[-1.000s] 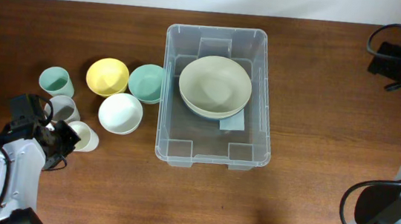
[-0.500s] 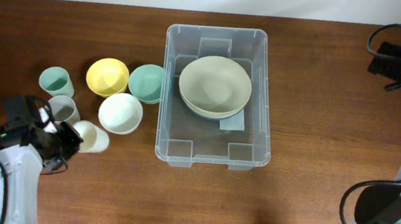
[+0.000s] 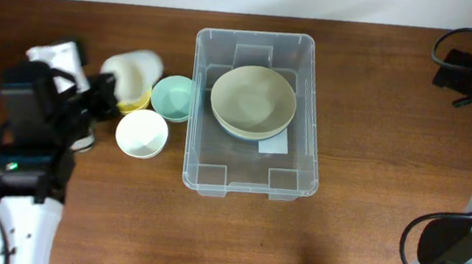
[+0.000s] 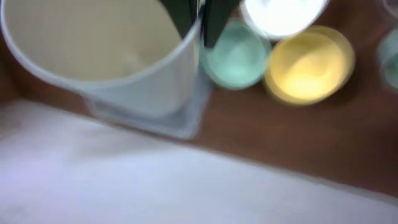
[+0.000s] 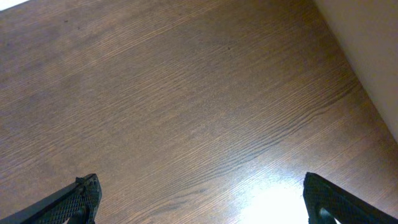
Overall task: Pack container
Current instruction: 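Lift the white cup and lower it into the container's front right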
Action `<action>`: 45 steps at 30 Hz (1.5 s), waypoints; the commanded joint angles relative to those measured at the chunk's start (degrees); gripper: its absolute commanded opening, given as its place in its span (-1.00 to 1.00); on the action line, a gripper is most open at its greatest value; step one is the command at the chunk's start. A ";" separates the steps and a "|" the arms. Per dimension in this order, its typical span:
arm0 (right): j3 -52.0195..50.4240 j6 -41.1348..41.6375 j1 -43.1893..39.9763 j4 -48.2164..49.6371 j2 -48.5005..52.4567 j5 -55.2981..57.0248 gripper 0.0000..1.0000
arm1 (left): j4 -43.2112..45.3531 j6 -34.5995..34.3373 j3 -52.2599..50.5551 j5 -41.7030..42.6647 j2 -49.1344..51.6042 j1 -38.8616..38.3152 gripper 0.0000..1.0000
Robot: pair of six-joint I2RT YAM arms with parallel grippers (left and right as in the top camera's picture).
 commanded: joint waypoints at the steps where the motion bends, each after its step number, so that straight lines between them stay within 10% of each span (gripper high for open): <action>1: -0.02 0.46 -0.04 0.00 0.09 -0.13 0.97 | 7.89 5.88 0.44 2.71 4.94 -8.31 -0.99; 10: -0.02 0.46 -0.04 0.00 0.09 -0.13 0.98 | 20.20 7.17 0.44 2.73 19.78 -24.06 -0.99; 28: -0.02 0.46 -0.04 0.00 0.09 -0.13 0.98 | -1.99 35.36 9.94 -0.20 25.75 -38.95 -0.99; 45: -0.02 0.46 -0.04 0.00 0.09 -0.13 0.98 | -2.91 39.52 13.22 -5.07 36.61 -41.40 -0.99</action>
